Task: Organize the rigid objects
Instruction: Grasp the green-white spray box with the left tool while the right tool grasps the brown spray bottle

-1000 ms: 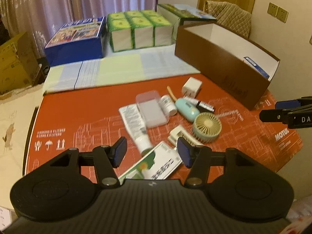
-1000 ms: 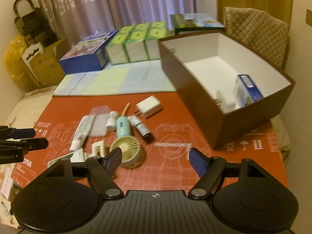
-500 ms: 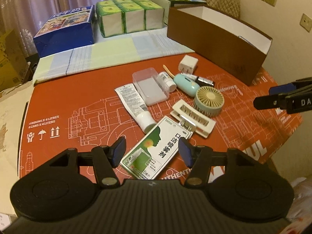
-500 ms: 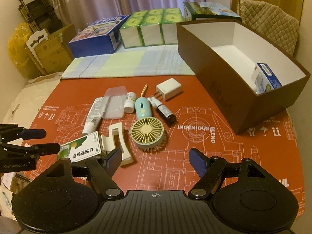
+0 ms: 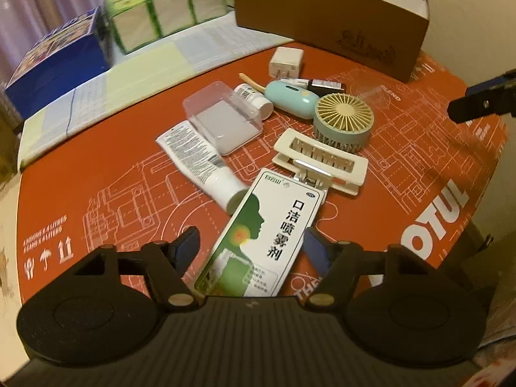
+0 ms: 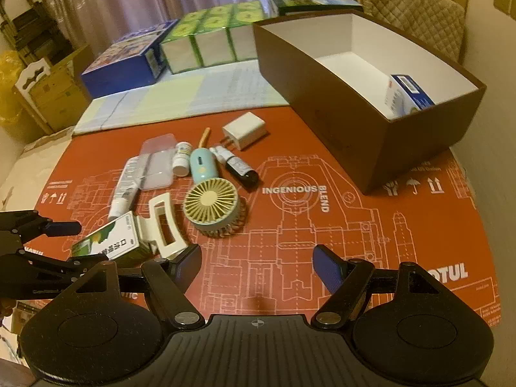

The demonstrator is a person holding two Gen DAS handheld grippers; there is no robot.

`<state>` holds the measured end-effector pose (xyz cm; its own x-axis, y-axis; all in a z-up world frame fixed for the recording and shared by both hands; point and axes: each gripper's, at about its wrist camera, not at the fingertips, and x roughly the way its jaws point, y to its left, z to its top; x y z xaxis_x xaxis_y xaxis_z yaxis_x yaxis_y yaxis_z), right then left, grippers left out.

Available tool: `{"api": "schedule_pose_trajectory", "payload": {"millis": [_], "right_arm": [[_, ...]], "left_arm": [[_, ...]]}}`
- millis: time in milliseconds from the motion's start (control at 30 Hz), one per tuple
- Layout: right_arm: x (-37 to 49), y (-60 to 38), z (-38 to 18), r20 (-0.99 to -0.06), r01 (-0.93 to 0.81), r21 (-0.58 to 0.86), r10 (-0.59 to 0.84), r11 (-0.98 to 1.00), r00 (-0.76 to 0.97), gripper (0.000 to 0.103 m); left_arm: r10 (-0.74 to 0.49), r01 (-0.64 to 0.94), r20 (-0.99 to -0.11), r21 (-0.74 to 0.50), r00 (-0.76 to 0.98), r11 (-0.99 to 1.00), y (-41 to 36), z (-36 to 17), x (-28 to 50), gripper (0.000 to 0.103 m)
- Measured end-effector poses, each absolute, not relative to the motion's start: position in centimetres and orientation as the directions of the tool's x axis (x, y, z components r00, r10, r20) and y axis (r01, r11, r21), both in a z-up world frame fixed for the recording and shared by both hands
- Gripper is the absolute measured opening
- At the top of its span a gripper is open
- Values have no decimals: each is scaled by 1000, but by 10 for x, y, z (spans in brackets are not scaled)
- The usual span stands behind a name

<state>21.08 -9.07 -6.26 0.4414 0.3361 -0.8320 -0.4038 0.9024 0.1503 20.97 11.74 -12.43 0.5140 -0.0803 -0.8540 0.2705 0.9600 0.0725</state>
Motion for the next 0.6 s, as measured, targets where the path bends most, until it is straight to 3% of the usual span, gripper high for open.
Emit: {"api": "schedule_pose_trajectory", "payload": {"millis": [300,467,600], "right_arm": [[216,-97,-68,-843,-372,153,317,916,435,73],[217,-96,-71,-846,-372,155,317,915,428,73],[219,-93,-73,-846,-383,158,324,910,423,73]], "left_arm": [[-100,352,-871,87,480,932,107,-140,218,67],[-106,377,-856,110,506,920,105,-140,211,56],[-116,372,-847,102,519,922,107,-137,200,53]]}}
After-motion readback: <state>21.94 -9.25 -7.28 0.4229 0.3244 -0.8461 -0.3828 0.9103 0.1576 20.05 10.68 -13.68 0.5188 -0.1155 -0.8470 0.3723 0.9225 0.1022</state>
